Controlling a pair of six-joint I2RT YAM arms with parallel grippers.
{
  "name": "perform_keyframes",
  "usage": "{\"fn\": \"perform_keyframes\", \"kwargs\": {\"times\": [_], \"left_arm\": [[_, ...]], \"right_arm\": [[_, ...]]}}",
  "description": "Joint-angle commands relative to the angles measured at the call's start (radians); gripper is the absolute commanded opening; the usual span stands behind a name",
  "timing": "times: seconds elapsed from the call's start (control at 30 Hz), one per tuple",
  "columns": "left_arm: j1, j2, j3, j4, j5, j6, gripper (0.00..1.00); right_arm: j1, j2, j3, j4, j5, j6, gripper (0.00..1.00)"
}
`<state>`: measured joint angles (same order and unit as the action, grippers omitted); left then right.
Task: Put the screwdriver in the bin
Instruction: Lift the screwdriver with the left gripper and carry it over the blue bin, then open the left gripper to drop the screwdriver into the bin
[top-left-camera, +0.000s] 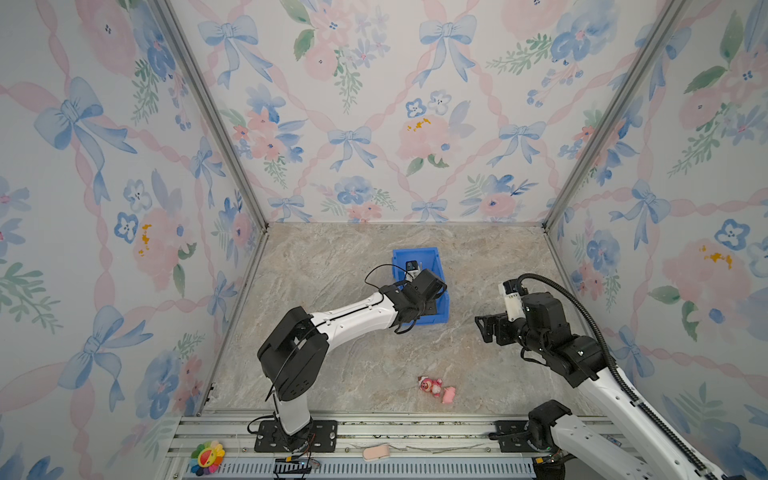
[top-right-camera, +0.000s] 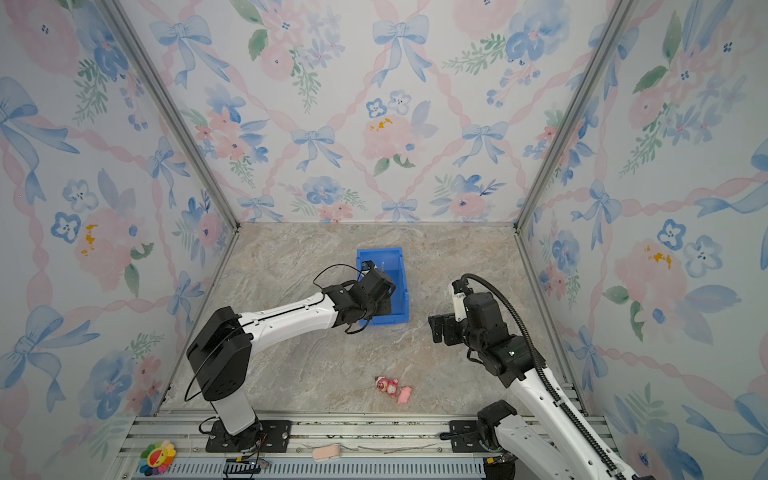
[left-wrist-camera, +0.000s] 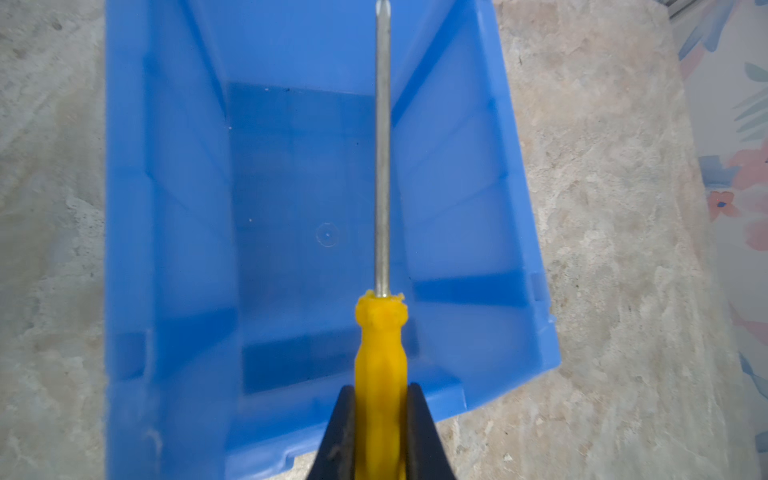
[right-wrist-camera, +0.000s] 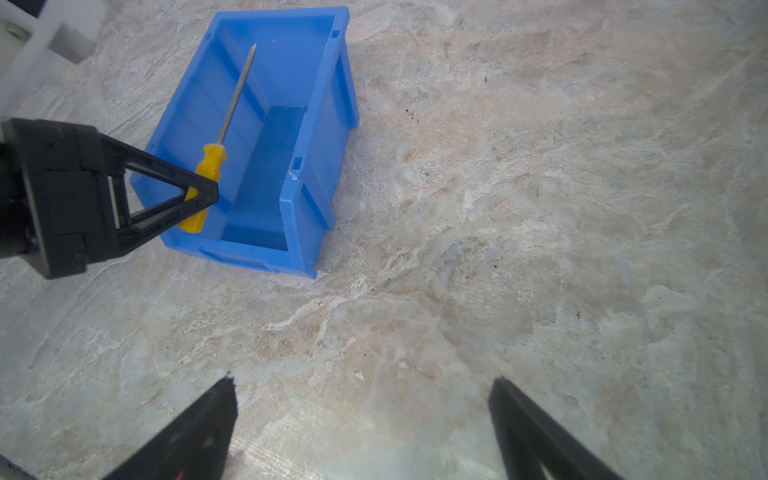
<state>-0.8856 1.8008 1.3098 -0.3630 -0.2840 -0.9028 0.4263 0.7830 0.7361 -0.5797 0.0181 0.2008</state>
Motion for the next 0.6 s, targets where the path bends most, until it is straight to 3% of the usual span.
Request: {"fn": "perform_keyframes", "kwargs": {"times": [0.0, 0.57], "left_arm": [[0.009, 0.039, 0.03, -0.005, -0.03, -0.01, 0.0], [0.017, 0.214, 0.123, -0.006, -0.058, 0.018, 0.0]], "right_arm": [[-0.009, -0.019, -0.013, 0.001, -0.01, -0.004, 0.97], [-0.032, -0.064, -0.04, -0.018, -0.018, -0.006, 0.97]]}}
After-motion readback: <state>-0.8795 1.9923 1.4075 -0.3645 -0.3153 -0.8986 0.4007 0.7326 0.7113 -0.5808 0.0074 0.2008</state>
